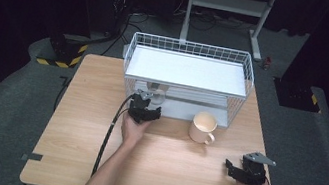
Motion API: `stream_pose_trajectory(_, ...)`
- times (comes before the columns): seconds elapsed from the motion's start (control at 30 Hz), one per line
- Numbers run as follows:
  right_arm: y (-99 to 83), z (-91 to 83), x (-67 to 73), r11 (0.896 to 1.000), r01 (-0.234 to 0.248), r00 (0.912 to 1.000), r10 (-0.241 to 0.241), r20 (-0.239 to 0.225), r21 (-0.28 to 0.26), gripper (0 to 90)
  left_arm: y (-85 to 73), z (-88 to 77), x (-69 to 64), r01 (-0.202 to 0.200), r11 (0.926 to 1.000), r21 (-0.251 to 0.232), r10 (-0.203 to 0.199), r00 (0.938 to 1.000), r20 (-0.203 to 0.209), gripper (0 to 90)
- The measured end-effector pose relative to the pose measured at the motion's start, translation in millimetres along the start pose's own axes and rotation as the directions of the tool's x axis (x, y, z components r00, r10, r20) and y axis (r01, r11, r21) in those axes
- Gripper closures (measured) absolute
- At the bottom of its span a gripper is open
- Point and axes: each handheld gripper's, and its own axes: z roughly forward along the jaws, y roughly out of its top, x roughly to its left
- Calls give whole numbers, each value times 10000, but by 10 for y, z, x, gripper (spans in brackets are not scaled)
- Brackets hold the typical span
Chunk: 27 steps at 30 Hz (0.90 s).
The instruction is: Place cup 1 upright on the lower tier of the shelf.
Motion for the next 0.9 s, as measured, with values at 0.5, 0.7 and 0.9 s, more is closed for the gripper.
stream_pose_trajectory(0.5, 0, 0, 0, 10000, -1, 10000, 1, 2, 0, 278, -65, -230, 27, 85, 9993, -353, -75, 9996, 266, 277)
stream_pose_trajectory(0.7, 0, 0, 0, 10000, -2, 10000, 2, 3, 0, 278, -71, -324, 8, -54, 9988, -487, 70, 9995, 323, 277)
stream_pose_trajectory(0.9, 0, 0, 0, 10000, -1, 10000, 1, 2, -1, 278, -79, -402, -27, -224, 9980, -589, 249, 9988, 416, 277)
